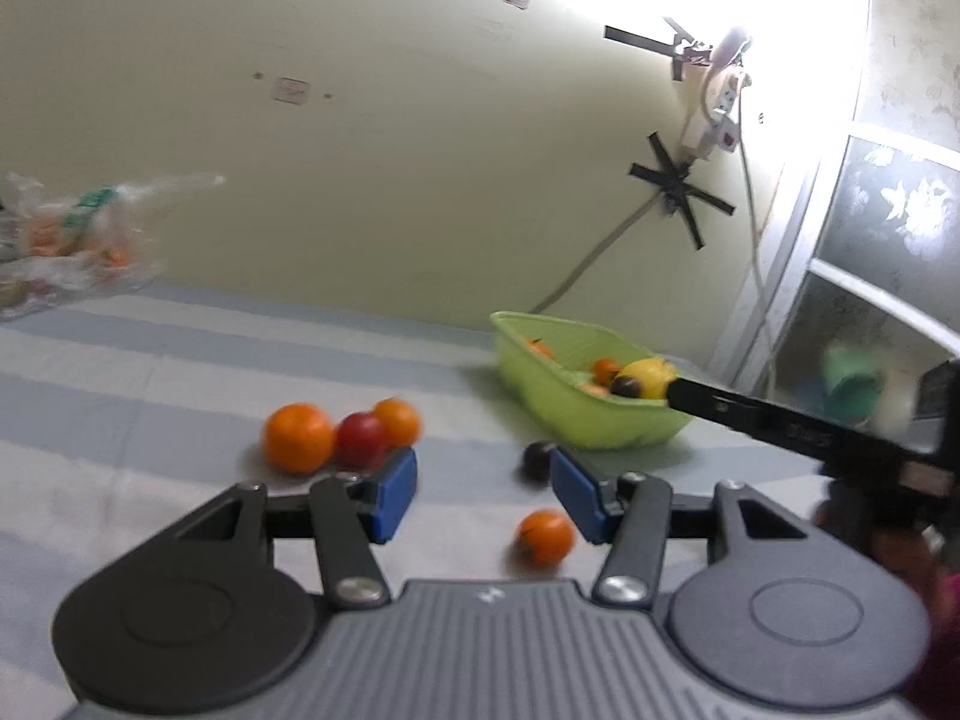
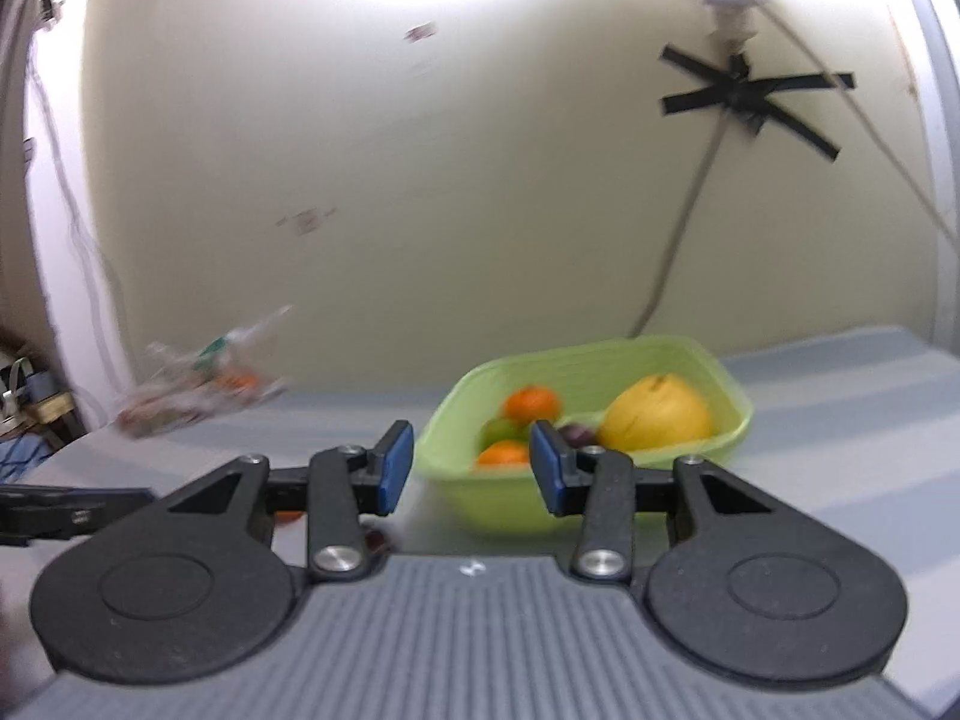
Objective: Organize fruits
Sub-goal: 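Withdraw both open grippers and hover over the remaining tomatoes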
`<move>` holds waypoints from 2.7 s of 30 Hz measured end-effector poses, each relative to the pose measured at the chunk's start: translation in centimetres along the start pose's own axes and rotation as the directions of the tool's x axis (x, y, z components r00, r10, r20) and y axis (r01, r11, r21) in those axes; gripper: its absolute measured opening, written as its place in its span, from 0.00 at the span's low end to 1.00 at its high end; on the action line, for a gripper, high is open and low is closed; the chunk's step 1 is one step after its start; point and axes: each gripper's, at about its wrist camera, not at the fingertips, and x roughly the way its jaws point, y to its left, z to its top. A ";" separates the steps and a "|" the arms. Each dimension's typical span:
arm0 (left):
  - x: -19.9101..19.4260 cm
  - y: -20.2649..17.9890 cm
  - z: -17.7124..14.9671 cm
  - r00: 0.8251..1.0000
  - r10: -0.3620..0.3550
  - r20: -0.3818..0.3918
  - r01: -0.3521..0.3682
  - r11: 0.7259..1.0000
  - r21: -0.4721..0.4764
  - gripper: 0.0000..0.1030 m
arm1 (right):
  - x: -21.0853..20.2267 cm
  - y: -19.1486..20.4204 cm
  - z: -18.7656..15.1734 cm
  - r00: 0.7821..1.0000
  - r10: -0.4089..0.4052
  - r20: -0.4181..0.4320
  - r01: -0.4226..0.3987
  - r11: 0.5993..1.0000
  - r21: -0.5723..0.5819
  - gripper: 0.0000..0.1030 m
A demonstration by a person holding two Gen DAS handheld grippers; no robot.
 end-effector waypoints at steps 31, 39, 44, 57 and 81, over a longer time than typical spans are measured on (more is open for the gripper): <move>-0.6 1.0 -2.0 0.999 -0.015 0.037 0.015 1.000 -0.002 0.54 | 0.7 2.4 -3.3 0.987 0.037 -0.153 -0.021 0.994 0.109 0.45; -0.5 1.2 -2.0 0.999 -0.011 0.032 0.011 1.000 -0.008 0.54 | 0.6 2.4 -3.2 0.988 0.040 -0.151 -0.024 0.994 0.108 0.46; -0.5 1.2 -2.0 0.999 -0.009 0.033 0.010 1.000 -0.011 0.54 | 0.6 2.5 -3.2 0.988 0.040 -0.151 -0.024 0.994 0.109 0.46; -0.4 1.3 -1.9 1.000 -0.008 0.030 0.009 1.000 -0.016 0.54 | 0.5 2.5 -3.2 0.988 0.040 -0.149 -0.023 0.993 0.112 0.46; -0.3 1.8 -1.9 1.000 -0.015 0.020 0.016 0.999 -0.041 0.54 | 0.5 2.7 -3.1 0.987 0.048 -0.150 -0.031 0.993 0.110 0.46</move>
